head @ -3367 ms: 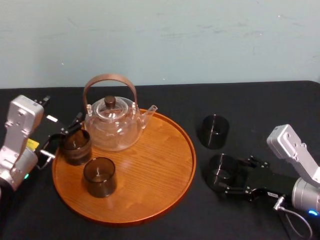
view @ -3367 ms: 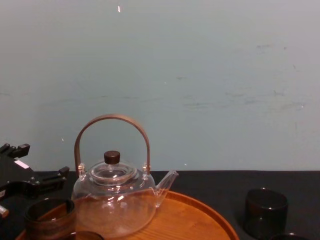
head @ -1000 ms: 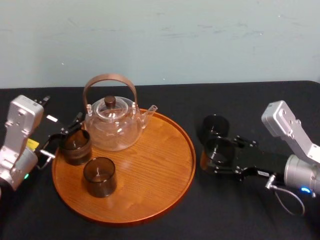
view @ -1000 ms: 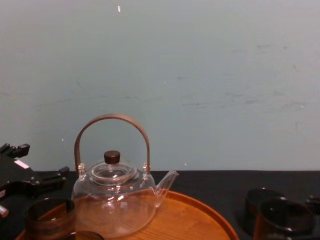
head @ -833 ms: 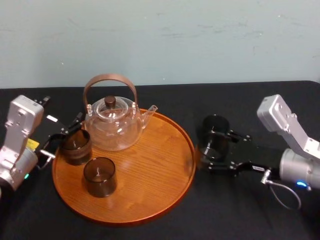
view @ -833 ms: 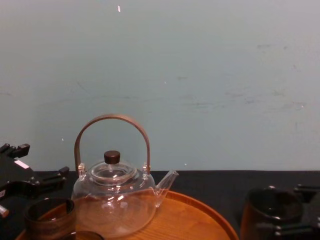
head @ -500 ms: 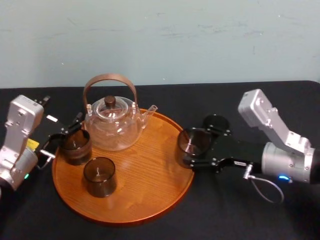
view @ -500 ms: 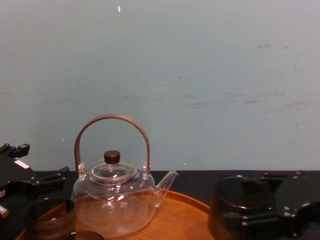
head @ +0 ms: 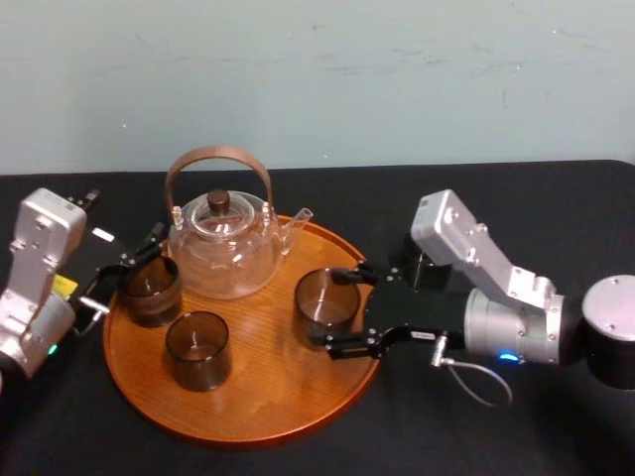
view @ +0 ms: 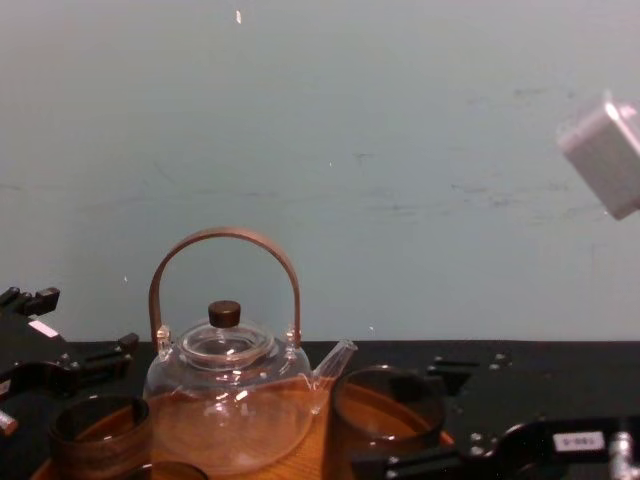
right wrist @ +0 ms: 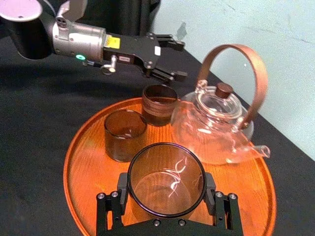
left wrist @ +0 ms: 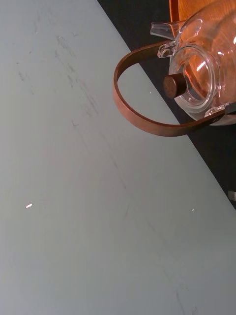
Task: Pick up the glass from the table and place it on the tray.
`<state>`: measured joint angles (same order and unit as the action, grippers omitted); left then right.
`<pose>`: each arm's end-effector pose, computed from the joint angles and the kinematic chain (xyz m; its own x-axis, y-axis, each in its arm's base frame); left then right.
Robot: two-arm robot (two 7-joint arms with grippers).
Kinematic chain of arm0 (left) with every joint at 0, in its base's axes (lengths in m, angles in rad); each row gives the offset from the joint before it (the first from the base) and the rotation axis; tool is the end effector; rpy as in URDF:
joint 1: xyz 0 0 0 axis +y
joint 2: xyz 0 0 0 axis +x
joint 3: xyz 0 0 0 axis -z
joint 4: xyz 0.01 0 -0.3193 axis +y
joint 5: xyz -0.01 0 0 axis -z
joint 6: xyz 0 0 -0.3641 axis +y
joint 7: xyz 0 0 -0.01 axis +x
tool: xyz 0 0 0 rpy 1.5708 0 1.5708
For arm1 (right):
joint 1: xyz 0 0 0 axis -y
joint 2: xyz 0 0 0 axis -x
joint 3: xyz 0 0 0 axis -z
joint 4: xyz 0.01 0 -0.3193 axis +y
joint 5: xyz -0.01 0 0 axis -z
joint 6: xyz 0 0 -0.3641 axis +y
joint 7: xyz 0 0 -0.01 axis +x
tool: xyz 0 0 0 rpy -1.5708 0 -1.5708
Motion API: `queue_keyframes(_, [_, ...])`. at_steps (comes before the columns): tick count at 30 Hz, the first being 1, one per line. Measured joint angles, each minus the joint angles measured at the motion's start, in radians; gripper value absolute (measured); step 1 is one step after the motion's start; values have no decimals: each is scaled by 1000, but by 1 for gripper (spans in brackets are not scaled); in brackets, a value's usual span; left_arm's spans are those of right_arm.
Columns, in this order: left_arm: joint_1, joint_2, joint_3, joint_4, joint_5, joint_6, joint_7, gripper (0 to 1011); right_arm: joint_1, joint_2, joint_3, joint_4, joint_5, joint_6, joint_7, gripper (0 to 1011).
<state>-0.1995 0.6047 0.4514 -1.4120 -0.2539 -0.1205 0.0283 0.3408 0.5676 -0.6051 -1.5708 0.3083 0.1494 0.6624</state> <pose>0.4151 0.0847 -0.3365 0.2923 0.8803 0.3737 -0.9553 0.2873 0.0703 0.4299 0.0067 -0.2682 0.9066 -0.3856 0.1715 0.4216 0.8453 -0.3282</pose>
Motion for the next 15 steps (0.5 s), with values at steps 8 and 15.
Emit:
queue_keyframes(8, [0, 0, 0, 0, 0, 0, 0, 1001, 12, -27, -41, 25, -10, -15, 5, 911])
queue_keyframes(15, [0, 0, 0, 0, 0, 0, 0, 1001, 14, -42, -58, 52, -10, -18, 8, 911])
